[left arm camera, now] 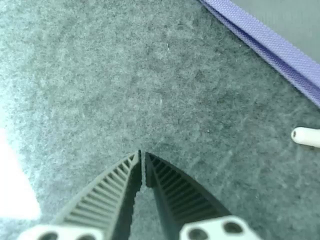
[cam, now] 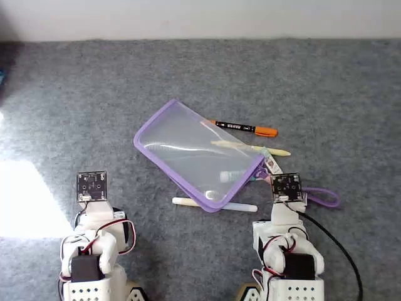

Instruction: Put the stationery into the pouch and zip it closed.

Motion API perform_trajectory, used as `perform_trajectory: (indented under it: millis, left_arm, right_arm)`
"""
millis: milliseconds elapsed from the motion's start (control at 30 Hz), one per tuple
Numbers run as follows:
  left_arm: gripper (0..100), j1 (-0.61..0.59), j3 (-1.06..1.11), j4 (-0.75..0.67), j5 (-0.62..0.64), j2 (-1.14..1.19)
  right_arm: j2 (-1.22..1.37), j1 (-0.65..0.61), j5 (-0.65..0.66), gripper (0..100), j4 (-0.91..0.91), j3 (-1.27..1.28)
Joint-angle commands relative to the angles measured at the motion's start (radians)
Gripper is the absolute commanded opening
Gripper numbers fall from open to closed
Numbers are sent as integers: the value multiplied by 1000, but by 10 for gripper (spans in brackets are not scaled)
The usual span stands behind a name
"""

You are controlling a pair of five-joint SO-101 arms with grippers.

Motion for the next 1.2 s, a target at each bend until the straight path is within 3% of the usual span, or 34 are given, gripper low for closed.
perform_trajectory:
  millis: [0, 133, 367, 533, 833, 1067, 1167]
  left_arm:
    - [15, -3, -21, -18, -5, -9]
    - [15, -3, -21, -18, -5, -9]
    - [15, -3, -21, -18, -5, -9]
    - [15, -3, -21, -18, -5, -9]
    - [15, -3, -21, -18, -5, -9]
    - [15, -3, -21, -18, -5, -9]
    - [15, -3, -21, -18, -5, -9]
  right_arm:
    - [-12, -15, 15, 11, -16, 14]
    - [-12, 45, 138, 9, -21, -54]
    - [25, 185, 216, 8, -13, -262]
    - [274, 229, 272, 8, 19, -526]
    - [995, 222, 511, 12, 97, -980]
    - [1208, 143, 729, 12, 116, -1028]
    - [1259, 74, 735, 44, 93, -1030]
